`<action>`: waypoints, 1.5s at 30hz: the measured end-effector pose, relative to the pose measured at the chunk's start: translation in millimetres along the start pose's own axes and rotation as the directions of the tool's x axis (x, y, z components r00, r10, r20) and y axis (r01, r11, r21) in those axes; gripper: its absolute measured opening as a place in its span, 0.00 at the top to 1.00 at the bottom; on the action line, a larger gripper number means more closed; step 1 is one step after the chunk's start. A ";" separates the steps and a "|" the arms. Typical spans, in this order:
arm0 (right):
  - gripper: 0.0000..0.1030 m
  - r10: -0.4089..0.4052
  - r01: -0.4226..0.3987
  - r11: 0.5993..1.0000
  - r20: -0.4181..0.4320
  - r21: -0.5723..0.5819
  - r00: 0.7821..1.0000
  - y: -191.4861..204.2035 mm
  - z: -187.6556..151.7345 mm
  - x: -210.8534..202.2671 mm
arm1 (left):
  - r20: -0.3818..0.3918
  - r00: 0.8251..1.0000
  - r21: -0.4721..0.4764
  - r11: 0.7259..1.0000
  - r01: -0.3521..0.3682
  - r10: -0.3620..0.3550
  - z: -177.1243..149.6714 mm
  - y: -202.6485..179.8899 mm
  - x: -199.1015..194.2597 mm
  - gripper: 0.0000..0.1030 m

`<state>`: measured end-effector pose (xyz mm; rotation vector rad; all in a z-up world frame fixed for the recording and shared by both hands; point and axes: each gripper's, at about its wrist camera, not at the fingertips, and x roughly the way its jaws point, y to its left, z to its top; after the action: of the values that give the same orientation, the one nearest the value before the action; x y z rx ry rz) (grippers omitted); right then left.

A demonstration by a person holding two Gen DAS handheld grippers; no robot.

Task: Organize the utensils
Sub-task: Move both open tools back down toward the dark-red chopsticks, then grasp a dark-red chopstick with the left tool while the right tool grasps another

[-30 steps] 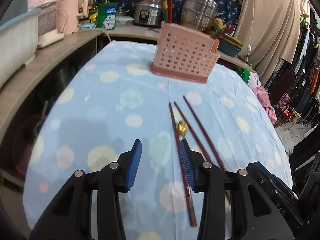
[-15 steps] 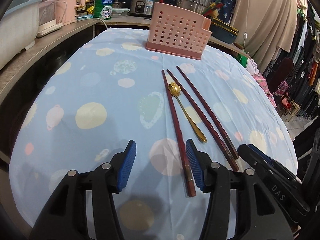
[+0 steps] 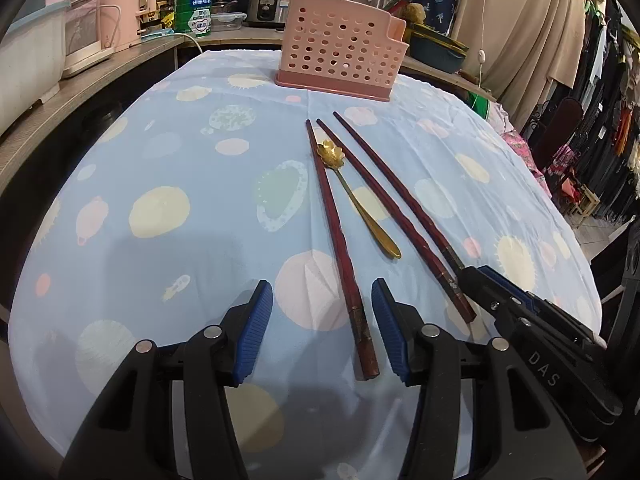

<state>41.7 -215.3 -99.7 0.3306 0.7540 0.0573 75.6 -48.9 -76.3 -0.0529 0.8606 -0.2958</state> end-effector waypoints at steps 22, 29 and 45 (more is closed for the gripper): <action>0.90 -0.004 0.004 1.000 0.012 -0.008 1.000 1.5 -3.9 -0.7 | 0.005 1.000 0.069 0.998 -0.010 0.010 -9.6 -11.4 -2.1 0.91; 0.91 0.000 0.000 1.000 0.013 -0.003 1.000 1.3 -5.3 -3.0 | -0.003 1.000 0.069 0.998 -0.013 0.013 -11.2 -12.0 -4.4 0.91; 0.92 0.016 -0.017 1.000 0.030 0.019 0.999 -3.4 -6.4 -16.1 | -0.019 1.000 0.054 0.998 -0.018 0.019 -11.4 -9.2 -9.6 0.92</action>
<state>25.3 -219.5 -94.4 0.3552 0.7222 0.0607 58.9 -54.2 -75.1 0.0077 0.8716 -0.3027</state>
